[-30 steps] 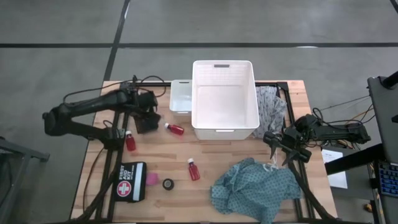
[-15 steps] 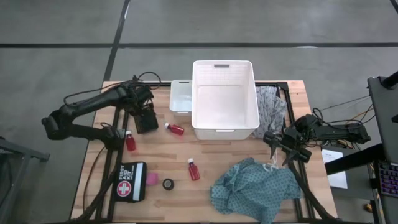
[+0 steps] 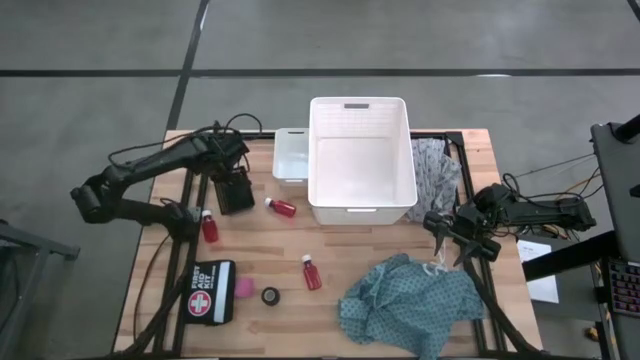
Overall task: Pick & Place Medicine items
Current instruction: Put the violet bandage into the black bin
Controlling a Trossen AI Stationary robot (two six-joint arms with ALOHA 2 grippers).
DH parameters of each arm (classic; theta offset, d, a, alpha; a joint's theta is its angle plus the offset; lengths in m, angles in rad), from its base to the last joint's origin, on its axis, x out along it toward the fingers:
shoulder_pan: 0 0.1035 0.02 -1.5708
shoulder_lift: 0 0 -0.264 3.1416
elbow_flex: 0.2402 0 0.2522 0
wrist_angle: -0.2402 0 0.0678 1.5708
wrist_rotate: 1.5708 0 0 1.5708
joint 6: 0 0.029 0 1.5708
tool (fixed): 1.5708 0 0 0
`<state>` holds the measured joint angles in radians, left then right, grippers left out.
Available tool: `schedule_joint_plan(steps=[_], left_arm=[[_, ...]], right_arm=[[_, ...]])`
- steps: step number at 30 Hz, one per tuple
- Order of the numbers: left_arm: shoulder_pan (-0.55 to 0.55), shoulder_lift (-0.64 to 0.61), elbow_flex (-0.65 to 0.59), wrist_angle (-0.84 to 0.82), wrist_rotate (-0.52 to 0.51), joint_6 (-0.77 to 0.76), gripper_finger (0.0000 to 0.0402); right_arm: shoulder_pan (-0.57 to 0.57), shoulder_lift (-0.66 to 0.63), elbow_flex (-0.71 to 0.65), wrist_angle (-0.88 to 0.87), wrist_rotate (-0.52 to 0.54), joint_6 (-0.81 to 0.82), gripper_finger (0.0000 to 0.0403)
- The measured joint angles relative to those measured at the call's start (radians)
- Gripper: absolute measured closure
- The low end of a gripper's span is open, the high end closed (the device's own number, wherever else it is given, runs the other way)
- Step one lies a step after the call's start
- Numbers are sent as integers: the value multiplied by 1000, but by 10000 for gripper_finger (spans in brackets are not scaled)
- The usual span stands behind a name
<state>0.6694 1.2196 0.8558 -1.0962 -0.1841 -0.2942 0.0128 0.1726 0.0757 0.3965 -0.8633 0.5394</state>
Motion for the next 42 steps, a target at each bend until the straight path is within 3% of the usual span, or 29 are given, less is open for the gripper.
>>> schedule_joint_plan(steps=[32,42], left_arm=[[3,333,0,85,-19,70,176],[3,367,0,92,-19,59,176]], right_arm=[[0,0,0,0,0,0,179],[0,0,0,0,0,0,179]])
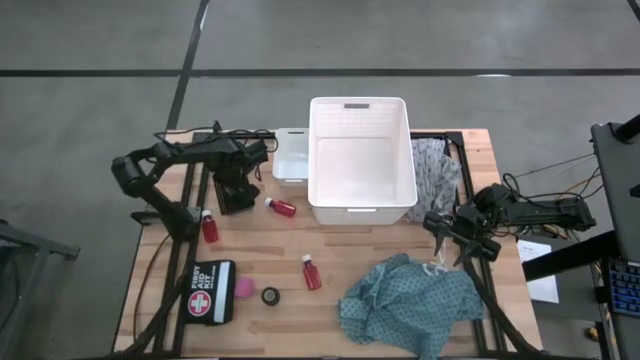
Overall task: Pick & Place Medicine items
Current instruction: Put the violet bandage into the black bin
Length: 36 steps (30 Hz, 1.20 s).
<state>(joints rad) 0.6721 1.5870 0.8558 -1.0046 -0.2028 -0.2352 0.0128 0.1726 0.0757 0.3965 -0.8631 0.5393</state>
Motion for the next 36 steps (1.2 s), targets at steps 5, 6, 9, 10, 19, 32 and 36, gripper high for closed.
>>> schedule_joint_plan(steps=[5,6,9,10,19,32,36], left_arm=[[0,0,0,3,0,0,176],[0,0,0,3,0,0,176],[1,0,0,2,0,0,176],[1,0,0,0,0,0,176],[2,0,0,-2,11,-12,144],[2,-1,0,-10,11,-3,109],[2,-3,19,-48,17,-11,110]], right_arm=[[0,0,0,0,0,0,179],[0,0,0,0,0,0,179],[0,0,0,0,0,0,179],[0,0,0,0,0,0,179],[0,0,0,0,0,0,179],[0,0,0,0,0,0,179],[0,0,0,0,0,0,179]])
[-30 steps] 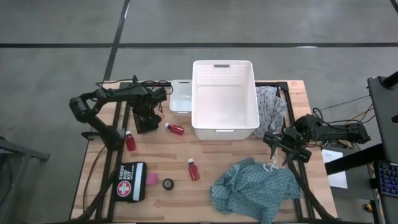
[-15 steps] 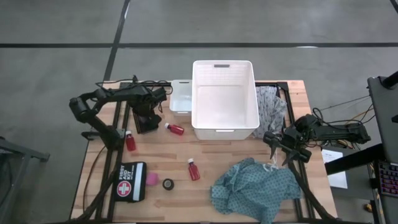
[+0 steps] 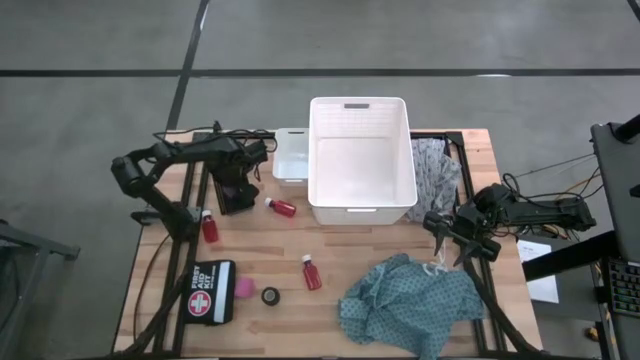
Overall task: Pick & Place Medicine items
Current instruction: Put the violet bandage into the black bin, then put the black bandage into the black bin
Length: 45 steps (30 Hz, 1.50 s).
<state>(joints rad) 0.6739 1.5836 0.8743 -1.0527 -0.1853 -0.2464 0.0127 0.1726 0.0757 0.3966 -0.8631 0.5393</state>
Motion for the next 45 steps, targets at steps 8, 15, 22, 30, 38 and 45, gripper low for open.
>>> schedule_joint_plan(steps=[8,15,22,30,38,45], left_arm=[[-2,-82,69,-71,23,-41,110],[-30,-225,98,-139,166,-151,105],[-176,-347,97,-156,231,-418,106],[-535,-365,97,-198,235,-866,110],[-864,-328,97,-57,257,-1130,110],[-1002,-269,96,104,227,-1202,111]], right_arm=[[0,0,0,0,0,0,179],[0,0,0,0,0,0,179],[0,0,0,0,0,0,179],[0,0,0,0,0,0,179],[0,0,0,0,0,0,179],[0,0,0,0,0,0,179]])
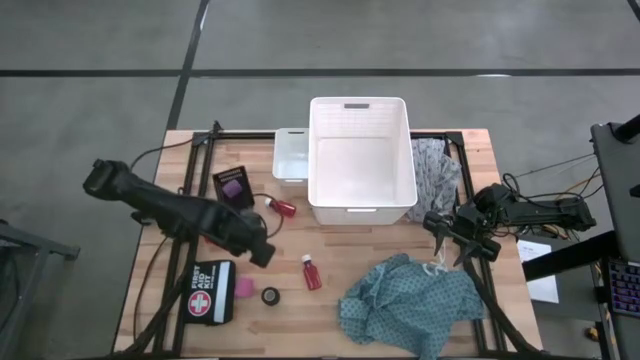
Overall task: Pick & Place Medicine items
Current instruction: Put the black bandage into the black bin
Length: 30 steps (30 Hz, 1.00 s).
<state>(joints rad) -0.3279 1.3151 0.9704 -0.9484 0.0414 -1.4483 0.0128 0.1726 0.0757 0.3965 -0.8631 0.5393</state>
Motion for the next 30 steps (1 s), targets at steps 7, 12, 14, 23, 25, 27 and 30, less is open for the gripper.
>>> schedule_joint_plan(steps=[7,12,14,23,25,27,30], left_arm=[[-49,87,0,115,0,0,111],[-69,123,0,155,4,1,111],[-77,130,0,184,3,6,111],[-235,165,66,212,-196,32,111],[-296,177,93,196,-289,39,111],[-355,189,109,185,-387,37,111],[-440,220,116,185,-521,10,111]], right_arm=[[0,0,0,0,0,0,179],[0,0,0,0,0,0,179],[0,0,0,0,0,0,179],[0,0,0,0,0,0,179],[0,0,0,0,0,0,179],[0,0,0,0,0,0,179],[0,0,0,0,0,0,179]])
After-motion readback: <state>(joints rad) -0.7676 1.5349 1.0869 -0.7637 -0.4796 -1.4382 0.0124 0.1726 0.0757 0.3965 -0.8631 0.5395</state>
